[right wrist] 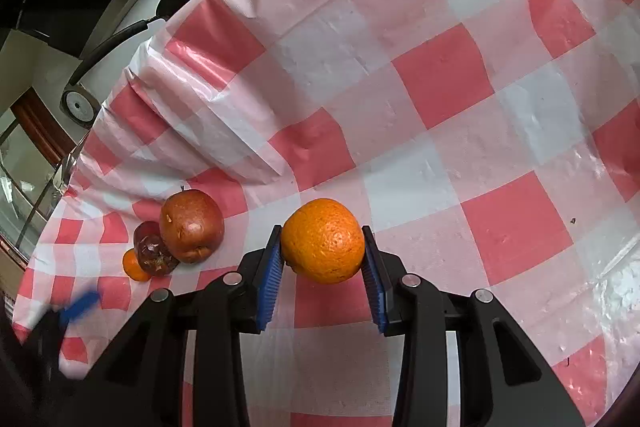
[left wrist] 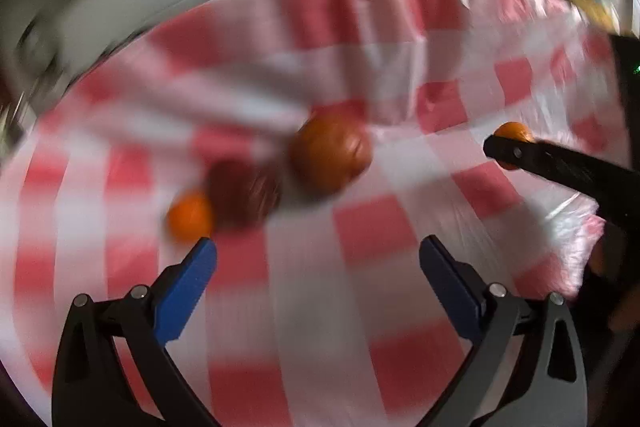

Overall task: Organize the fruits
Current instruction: 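Grasp a mandarin orange with the right tool while the left tool grasps a brown pear, then lift the pear and orange and carry both tools over the white box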

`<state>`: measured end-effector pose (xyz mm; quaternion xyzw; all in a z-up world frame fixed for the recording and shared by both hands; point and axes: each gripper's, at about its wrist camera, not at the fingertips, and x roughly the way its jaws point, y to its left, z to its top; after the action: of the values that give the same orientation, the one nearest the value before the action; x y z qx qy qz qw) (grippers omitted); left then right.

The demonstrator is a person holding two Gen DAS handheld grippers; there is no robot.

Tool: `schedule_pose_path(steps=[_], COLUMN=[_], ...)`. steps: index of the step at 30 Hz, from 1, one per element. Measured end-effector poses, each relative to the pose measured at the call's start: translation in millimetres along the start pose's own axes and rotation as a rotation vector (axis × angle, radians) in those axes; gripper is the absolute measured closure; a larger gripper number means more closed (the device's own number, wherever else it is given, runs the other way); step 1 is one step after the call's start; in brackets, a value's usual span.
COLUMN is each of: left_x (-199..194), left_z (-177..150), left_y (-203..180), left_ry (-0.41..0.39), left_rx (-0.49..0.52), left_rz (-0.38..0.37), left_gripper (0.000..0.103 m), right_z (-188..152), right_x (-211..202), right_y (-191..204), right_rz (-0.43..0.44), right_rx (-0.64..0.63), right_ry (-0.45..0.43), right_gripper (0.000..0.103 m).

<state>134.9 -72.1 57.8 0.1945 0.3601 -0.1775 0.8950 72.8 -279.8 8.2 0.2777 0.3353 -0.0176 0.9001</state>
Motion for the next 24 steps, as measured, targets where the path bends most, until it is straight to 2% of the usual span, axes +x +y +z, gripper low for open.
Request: schedule_pose_path(steps=[2,6,9,11,13,15,20,22,24], left_x=[21,57,77,88,95,97,80,55,31], left_z=[22,49,54,55,53,49,33,18,1], left_y=[-5,0,6,8,5,2,9,12,21], left_ry=[0.013,0.06,0.105,0.133,0.162,0.142,0.091,0.027,-0.023], left_rx=[0.109,0.201,0.238,0.246,0.258,0.265,0.137,0.029,-0.121], left_rz=[-0.012,-0.038,-0.038,-0.072,-0.097,-0.073,-0.072,-0.053,-0.078], left_gripper=[0.002,0.002,0.013,0.02,0.034,0.035,0.037,0.037,0.037], right_z=[0,-1,-1,-1,0,0,0,0,0], right_x=[1,1,3,4,6,7,6,6,6], right_y=[0,0,1,1,2,3,2,1,1], right_rz=[-0.001,-0.001,-0.003,-0.003,-0.002,-0.002,0.003,0.004,0.004], right_rx=[-0.003,-0.007,-0.013,-0.012,-0.015,-0.014,-0.007,-0.006,-0.006], right_ry=[0.005,0.01,0.018,0.019,0.025,0.026,0.022,0.022,0.022], right_gripper=[0.066,0.066,0.066,0.066,0.066,0.066,0.066,0.066,0.066])
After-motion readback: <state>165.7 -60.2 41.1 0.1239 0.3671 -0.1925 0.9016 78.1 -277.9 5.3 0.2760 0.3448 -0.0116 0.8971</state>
